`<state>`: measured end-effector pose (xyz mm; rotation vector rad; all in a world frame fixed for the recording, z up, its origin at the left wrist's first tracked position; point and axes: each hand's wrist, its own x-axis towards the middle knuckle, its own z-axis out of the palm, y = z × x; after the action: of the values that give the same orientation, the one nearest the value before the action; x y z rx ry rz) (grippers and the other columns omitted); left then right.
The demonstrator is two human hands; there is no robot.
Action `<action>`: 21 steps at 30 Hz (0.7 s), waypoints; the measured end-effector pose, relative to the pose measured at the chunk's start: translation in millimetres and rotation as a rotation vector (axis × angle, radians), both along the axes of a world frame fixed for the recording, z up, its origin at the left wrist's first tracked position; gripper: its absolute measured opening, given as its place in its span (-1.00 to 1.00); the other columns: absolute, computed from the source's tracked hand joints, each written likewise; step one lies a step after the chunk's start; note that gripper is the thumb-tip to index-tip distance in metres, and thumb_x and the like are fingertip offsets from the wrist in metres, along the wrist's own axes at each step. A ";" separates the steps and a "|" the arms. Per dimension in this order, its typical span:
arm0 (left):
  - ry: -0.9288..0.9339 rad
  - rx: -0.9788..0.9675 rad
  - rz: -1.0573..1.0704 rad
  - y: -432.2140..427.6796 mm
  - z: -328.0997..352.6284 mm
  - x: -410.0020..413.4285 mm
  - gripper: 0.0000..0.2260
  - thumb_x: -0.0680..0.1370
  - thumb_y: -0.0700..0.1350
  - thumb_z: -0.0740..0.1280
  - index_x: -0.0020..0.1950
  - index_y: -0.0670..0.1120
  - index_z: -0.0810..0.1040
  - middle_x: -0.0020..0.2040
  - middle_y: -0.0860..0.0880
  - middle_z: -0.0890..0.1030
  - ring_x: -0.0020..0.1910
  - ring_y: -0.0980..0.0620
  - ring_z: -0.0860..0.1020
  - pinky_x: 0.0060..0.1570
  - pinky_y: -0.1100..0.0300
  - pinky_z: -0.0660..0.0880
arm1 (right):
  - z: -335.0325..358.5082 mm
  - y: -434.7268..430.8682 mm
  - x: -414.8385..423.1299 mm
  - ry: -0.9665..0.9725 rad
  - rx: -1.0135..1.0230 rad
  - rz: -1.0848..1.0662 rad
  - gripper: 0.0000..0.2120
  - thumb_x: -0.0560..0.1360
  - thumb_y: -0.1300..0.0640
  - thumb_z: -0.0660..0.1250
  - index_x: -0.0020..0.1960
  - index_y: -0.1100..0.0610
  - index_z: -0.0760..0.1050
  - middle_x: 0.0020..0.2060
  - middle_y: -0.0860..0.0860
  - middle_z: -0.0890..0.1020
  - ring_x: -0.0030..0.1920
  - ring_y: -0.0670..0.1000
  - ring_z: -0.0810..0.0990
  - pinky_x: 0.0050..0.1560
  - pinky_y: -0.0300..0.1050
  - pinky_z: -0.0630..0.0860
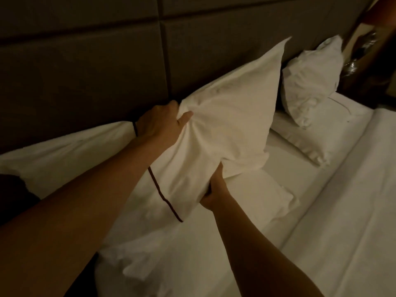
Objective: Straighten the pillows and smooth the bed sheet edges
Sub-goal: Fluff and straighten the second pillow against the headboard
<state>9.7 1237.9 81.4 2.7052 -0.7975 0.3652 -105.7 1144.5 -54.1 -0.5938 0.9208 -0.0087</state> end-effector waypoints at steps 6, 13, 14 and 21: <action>0.123 0.368 0.221 29.7 -61.3 -3.2 -0.41 0.56 0.25 0.15 0.43 -0.12 0.28 0.40 -0.25 0.35 0.35 -0.28 0.31 0.30 -0.16 0.27 | -24.9 -2.7 -27.4 0.045 0.042 0.048 -0.09 0.38 -0.41 0.33 0.57 -0.01 0.14 0.50 0.13 0.33 0.40 0.35 0.36 0.26 0.47 0.40; -0.009 0.414 0.187 72.7 -68.1 -16.4 -0.15 0.28 0.50 0.27 0.38 -0.02 0.29 0.31 -0.24 0.40 0.23 -0.29 0.38 0.18 -0.16 0.34 | -14.9 -8.3 -47.4 -0.064 -0.047 0.154 -0.40 0.42 -0.24 0.40 0.37 -0.06 0.34 0.34 0.11 0.45 0.27 0.33 0.46 0.22 0.40 0.47; 0.012 0.436 0.219 83.2 -65.1 -17.6 -0.09 0.23 0.53 0.27 0.39 -0.02 0.28 0.33 -0.24 0.39 0.24 -0.30 0.37 0.19 -0.17 0.33 | -10.6 -5.1 -50.4 -0.061 -0.055 0.163 -0.44 0.43 -0.20 0.42 0.36 -0.07 0.35 0.36 0.12 0.44 0.26 0.33 0.46 0.18 0.39 0.49; 0.287 0.677 0.342 147.2 -34.6 -25.7 0.14 0.12 0.41 0.50 0.49 0.00 -0.01 0.43 -0.26 0.30 0.37 -0.30 0.32 0.32 -0.27 0.21 | 1.9 72.1 -71.4 -0.021 -0.045 0.288 -0.46 0.50 0.05 0.43 0.42 0.05 0.34 0.40 0.13 0.36 0.31 0.35 0.43 0.23 0.37 0.46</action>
<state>-16.0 1385.1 46.8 3.4176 -0.4175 -0.2835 -177.2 1216.6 -52.2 -0.7626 0.8097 0.2229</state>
